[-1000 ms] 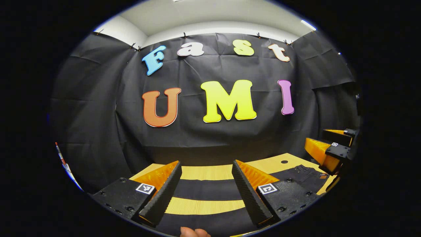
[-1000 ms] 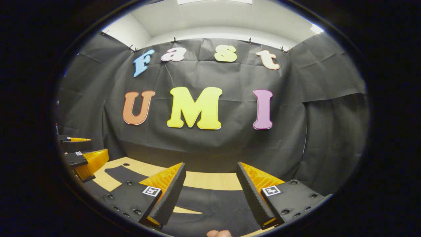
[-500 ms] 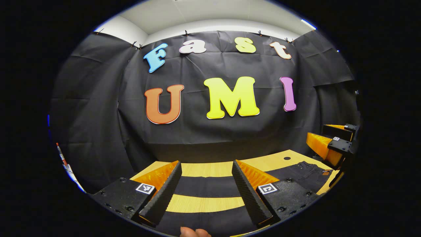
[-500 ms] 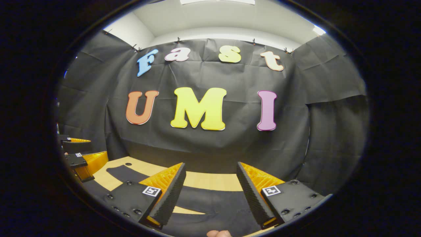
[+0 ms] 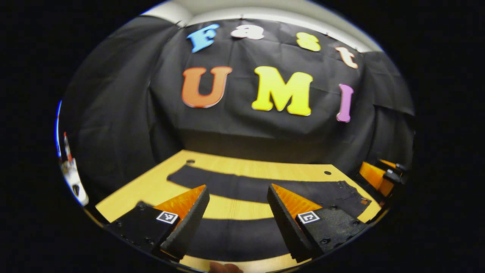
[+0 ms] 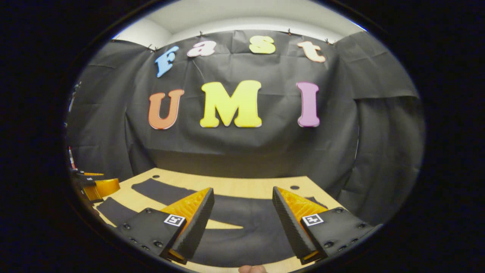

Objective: Grasp the waist and the cuffs of the jeans and fold them to make the two legs overlap; first hold the waist and fold one-third of the jeans toward the cuffs, then hold the cuffs and fold the remaining one-third in the same direction to finish folding.

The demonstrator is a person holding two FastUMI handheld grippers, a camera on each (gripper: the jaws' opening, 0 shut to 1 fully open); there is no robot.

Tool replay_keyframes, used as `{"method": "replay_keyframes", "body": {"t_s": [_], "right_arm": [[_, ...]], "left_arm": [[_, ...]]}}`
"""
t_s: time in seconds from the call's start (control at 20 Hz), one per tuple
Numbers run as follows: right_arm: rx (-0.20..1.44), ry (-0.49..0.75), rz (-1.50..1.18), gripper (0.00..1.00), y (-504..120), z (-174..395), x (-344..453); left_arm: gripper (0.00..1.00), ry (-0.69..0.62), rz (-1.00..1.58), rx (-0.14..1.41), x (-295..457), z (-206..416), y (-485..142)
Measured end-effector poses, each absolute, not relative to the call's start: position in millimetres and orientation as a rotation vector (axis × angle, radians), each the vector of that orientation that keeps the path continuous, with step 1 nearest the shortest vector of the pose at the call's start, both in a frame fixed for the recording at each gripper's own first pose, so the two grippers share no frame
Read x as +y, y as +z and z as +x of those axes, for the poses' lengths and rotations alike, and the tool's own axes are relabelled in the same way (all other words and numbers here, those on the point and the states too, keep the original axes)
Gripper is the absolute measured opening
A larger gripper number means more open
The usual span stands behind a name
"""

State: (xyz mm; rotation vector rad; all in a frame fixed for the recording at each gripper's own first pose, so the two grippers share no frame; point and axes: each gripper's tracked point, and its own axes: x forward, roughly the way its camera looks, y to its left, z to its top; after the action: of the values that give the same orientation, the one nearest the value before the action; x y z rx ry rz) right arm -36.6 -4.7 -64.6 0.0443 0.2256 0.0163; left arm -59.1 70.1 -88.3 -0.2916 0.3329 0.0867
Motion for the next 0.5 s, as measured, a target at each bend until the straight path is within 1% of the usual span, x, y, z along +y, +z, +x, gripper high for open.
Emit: {"method": "replay_keyframes", "body": {"t_s": [0.1,0.15,0.2,0.25,0.4,0.45,0.5], "right_arm": [[0.288,-0.028,0.072,0.96,-83.9,-43.1,-28.8],[0.320,-0.052,0.100,0.94,-93.7,-45.4,-41.9],[0.354,-0.072,0.142,0.94,-102.1,-46.9,-53.8],[0.400,-0.100,0.195,0.96,-114.4,-47.7,-65.6],[0.543,-0.178,0.355,0.94,-149.4,-45.8,-98.9],[0.576,-0.212,0.388,0.99,-162.1,-44.7,-111.0],[0.593,-0.242,0.403,0.98,-168.9,-43.8,-121.8]], "left_arm": [[0.99,0.158,-0.401,0.431,93.1,-78.0,-119.1],[0.98,0.188,-0.481,0.483,103.4,-87.0,-136.8],[0.99,0.218,-0.575,0.532,112.4,-97.1,-151.5],[0.99,0.247,-0.691,0.584,120.4,-106.8,-166.7],[0.99,0.369,-1.155,0.701,127.5,-135.2,-204.8],[1.00,0.400,-1.280,0.716,127.1,-140.8,-211.1],[0.99,0.440,-1.341,0.720,130.4,-146.1,-213.7]]}}
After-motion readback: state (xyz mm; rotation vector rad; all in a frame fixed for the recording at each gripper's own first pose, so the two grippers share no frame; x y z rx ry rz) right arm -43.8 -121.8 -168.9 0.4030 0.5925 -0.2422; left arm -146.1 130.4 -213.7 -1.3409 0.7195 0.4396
